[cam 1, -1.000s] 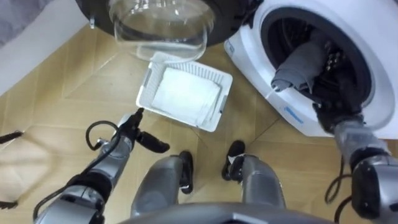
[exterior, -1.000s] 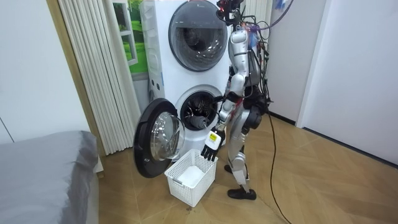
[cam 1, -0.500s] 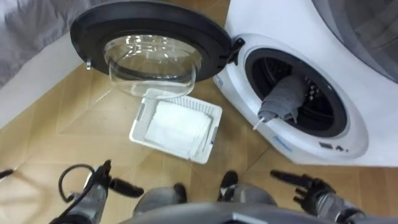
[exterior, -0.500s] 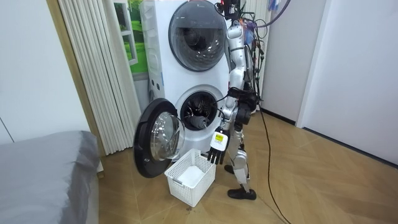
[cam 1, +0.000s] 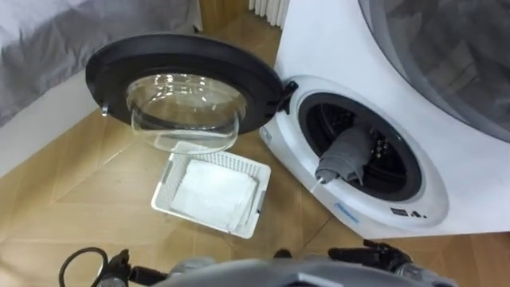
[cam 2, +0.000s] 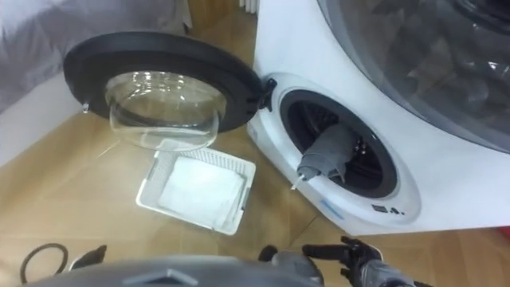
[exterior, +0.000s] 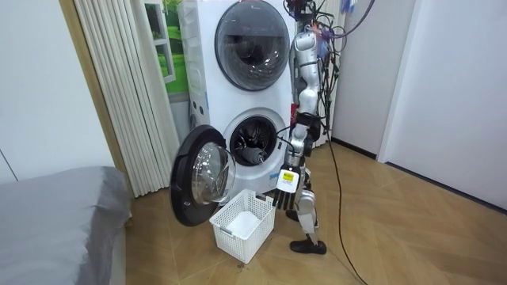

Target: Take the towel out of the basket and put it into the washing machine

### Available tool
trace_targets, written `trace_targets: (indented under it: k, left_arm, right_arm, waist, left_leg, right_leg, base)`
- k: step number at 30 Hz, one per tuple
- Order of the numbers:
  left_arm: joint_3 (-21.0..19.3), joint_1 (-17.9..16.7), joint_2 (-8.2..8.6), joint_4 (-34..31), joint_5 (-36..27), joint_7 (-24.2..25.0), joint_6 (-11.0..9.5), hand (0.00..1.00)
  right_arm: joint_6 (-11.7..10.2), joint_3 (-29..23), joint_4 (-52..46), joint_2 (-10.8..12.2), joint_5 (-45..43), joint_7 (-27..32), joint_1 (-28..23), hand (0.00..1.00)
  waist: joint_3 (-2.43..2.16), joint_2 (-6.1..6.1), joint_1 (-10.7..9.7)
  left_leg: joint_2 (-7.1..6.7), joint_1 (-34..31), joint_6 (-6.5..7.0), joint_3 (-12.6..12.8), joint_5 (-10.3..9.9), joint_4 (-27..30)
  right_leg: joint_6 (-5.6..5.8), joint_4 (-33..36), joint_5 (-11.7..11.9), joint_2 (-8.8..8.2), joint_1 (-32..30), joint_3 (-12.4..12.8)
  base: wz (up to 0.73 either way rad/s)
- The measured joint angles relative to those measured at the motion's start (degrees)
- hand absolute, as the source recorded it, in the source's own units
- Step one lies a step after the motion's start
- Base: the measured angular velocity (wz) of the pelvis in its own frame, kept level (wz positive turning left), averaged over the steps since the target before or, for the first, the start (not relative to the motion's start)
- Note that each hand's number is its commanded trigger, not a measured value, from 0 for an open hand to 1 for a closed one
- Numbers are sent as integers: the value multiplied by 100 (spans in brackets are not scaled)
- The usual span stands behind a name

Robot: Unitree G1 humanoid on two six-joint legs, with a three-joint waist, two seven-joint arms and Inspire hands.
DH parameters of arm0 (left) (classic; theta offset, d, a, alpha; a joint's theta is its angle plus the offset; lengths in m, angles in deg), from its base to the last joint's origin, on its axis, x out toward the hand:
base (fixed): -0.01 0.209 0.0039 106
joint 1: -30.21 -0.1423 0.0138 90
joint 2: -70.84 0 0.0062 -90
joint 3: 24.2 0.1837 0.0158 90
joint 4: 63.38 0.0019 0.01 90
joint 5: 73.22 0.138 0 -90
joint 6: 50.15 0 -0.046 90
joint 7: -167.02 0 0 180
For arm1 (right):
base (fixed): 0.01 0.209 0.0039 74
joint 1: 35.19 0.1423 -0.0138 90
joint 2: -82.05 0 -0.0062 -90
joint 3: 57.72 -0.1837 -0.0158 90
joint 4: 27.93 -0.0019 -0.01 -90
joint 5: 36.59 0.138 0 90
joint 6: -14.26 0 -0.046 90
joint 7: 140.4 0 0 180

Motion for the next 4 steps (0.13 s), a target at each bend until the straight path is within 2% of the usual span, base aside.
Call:
trace_targets:
  k: [4]
  left_arm:
    - [-2, 36, 42, 12, -18, 23, 88, 0]
  right_arm:
    - [-3, -7, -145, 5, 39, -52, -153, 0]
  waist:
    - [4, 34, -3]
  left_leg:
    - [1, 131, -4, 2, -2, -1]
  right_leg:
    - [2, -49, -2, 33, 127, 125]
  base:
    - [0]
